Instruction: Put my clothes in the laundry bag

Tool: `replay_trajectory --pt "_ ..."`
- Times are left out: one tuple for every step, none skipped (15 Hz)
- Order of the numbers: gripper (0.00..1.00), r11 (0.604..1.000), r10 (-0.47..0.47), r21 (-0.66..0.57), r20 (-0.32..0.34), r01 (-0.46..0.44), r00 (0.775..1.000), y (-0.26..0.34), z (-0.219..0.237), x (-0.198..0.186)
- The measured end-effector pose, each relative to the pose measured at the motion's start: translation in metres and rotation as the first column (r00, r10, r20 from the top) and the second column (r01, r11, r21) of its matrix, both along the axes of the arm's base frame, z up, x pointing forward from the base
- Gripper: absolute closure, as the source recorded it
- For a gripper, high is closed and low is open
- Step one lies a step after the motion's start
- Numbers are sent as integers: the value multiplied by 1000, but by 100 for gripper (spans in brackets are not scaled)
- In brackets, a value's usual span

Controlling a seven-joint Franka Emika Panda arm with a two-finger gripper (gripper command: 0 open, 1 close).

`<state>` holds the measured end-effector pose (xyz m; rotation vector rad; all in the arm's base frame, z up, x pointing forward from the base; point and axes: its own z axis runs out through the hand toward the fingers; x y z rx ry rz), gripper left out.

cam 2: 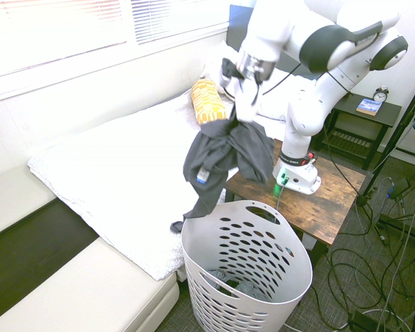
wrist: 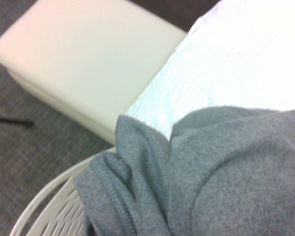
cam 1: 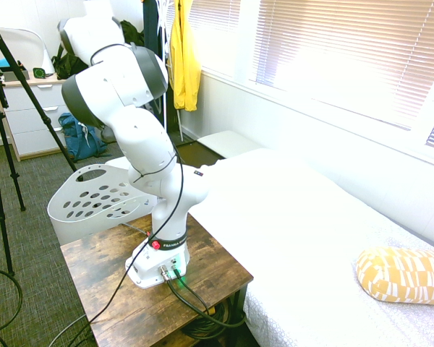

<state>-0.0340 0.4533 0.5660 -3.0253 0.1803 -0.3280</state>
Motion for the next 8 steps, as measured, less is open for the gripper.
replay_trajectory --pt "100 999 24 -23 -4 -24 1000 3 -24 -25" --pt "100 998 41 -42 -5 -42 999 4 -47 -48" --pt "100 997 52 -59 -4 -52 999 3 -71 -68" --pt "100 996 56 -73 -6 -56 998 1 -95 -83" --pt "100 995 63 -83 -10 -63 998 -2 -121 -97" --pt "100 993 70 -95 -12 -71 997 -5 -146 -107" --pt "100 991 77 -108 -14 -78 997 -7 -170 -116" --pt "100 989 82 -120 -15 -83 997 -8 -191 -122"
